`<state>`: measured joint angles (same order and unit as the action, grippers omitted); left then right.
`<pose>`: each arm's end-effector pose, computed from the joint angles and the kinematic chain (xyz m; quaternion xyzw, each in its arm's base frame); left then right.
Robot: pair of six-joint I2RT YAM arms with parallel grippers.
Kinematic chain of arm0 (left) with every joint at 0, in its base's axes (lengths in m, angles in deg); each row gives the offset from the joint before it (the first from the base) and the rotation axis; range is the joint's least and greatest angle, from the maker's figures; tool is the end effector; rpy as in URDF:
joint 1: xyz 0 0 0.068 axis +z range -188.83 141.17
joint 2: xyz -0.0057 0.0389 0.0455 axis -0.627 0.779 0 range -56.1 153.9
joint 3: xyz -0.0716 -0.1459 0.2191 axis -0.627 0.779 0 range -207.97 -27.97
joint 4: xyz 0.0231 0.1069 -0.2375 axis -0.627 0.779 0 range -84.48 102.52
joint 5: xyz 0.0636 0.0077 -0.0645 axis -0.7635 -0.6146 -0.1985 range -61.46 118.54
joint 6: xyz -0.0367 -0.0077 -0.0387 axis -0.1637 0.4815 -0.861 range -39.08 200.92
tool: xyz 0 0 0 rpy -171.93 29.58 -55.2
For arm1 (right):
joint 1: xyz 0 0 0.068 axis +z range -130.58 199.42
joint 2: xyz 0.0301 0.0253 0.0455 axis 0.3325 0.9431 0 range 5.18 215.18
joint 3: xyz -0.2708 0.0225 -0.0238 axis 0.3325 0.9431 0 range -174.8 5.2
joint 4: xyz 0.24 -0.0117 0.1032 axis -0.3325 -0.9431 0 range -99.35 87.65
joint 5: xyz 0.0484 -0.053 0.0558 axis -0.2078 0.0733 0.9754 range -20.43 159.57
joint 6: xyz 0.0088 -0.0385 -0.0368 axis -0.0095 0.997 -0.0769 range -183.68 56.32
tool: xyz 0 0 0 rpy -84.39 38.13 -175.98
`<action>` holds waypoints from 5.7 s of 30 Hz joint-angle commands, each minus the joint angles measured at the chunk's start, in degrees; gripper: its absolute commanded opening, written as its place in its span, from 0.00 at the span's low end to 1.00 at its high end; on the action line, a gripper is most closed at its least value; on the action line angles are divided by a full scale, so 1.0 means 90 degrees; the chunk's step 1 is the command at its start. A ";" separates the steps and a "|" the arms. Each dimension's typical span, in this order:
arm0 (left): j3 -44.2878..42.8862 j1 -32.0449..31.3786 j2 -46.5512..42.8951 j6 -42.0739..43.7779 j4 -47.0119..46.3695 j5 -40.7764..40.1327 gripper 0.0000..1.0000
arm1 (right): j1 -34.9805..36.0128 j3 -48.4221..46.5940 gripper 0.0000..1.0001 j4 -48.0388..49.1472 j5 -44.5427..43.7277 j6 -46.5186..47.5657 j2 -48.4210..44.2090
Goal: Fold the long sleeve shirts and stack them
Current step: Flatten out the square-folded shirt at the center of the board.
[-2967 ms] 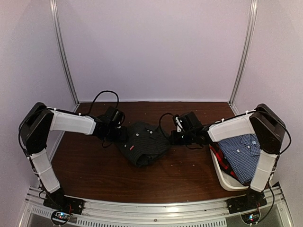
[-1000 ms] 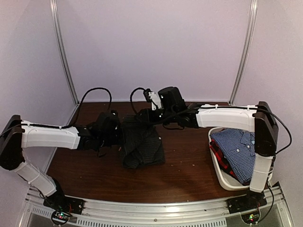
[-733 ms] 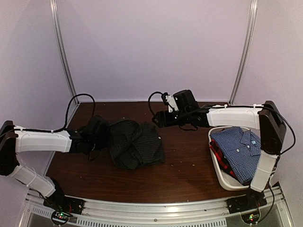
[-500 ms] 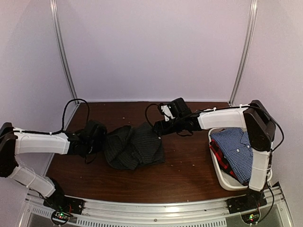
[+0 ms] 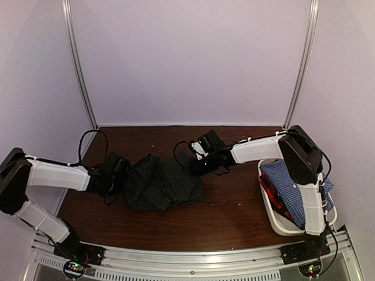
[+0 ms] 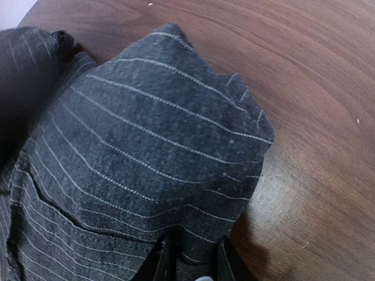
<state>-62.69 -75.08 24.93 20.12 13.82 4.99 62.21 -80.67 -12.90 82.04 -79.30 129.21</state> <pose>0.2126 -0.1382 0.1516 -0.2588 0.8982 -0.0942 0.3427 0.3392 0.3244 0.1462 -0.2558 0.8952 0.2597 0.2564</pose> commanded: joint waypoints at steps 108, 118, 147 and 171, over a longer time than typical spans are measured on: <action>-0.3116 -0.0686 0.2257 0.2315 0.0696 0.3799 0.24 | 0.0236 0.3451 0.42 0.1423 -0.0231 -0.1892 -0.2675; -0.3516 -0.0765 0.1999 0.2782 0.1396 0.4133 0.14 | 0.0261 0.3513 0.01 0.1249 0.0080 -0.1855 -0.3043; -0.1524 -0.1944 0.0003 0.2994 0.2019 0.5884 0.68 | 0.2012 0.4961 0.49 -0.0965 -0.0524 -0.2096 -0.6083; -0.2724 -0.1986 0.1838 0.2622 0.1669 0.5073 0.40 | 0.1960 0.4124 0.35 -0.0828 -0.0008 -0.1625 -0.4079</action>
<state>-88.75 -90.49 42.83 45.19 30.12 48.15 77.01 -46.33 -20.42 77.73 -95.19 94.63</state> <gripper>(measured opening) 0.405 0.356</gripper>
